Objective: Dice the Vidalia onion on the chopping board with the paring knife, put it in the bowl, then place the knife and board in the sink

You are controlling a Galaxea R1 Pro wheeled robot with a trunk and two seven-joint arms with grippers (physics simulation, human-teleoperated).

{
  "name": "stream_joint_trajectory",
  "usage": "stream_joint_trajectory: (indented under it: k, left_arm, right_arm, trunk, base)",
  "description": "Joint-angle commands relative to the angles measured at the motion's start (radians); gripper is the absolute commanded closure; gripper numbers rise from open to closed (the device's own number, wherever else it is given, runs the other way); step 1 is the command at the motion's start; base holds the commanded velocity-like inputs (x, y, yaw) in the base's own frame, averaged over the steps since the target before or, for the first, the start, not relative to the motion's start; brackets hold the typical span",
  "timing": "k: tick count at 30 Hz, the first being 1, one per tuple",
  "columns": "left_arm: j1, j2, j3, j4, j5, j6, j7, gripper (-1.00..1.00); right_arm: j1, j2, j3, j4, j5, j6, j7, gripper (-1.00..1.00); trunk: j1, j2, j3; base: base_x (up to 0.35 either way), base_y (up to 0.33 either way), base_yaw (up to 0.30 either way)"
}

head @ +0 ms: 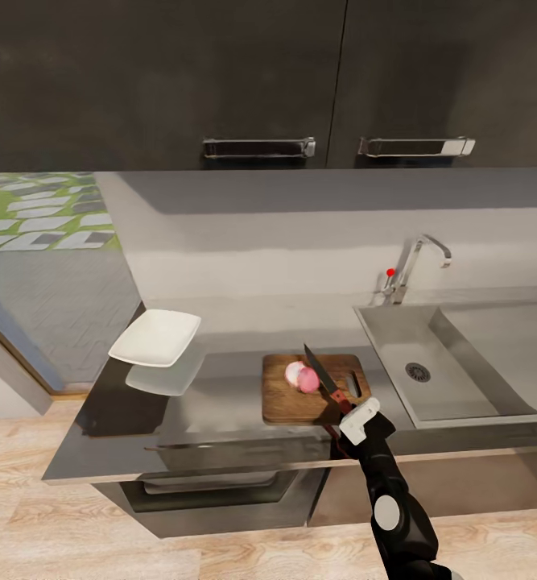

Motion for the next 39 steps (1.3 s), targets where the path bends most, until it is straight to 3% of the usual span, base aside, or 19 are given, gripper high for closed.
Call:
stream_joint_trajectory:
  k: [1,39]
  left_arm:
    - [0.000,0.002,-0.006,-0.001,0.010,-0.003,0.008,-1.00]
    - [0.000,0.002,-0.006,0.000,0.010,-0.003,0.008,-1.00]
  right_arm:
    - [-0.001,0.000,0.000,-0.002,0.011,0.005,0.006,1.00]
    - [-0.001,0.000,0.000,-0.002,0.014,0.005,0.006,1.00]
  trunk:
    - [0.001,-0.002,-0.002]
    - [0.001,-0.002,-0.002]
  base:
    - [0.000,0.000,0.000]
    - [0.000,0.000,0.000]
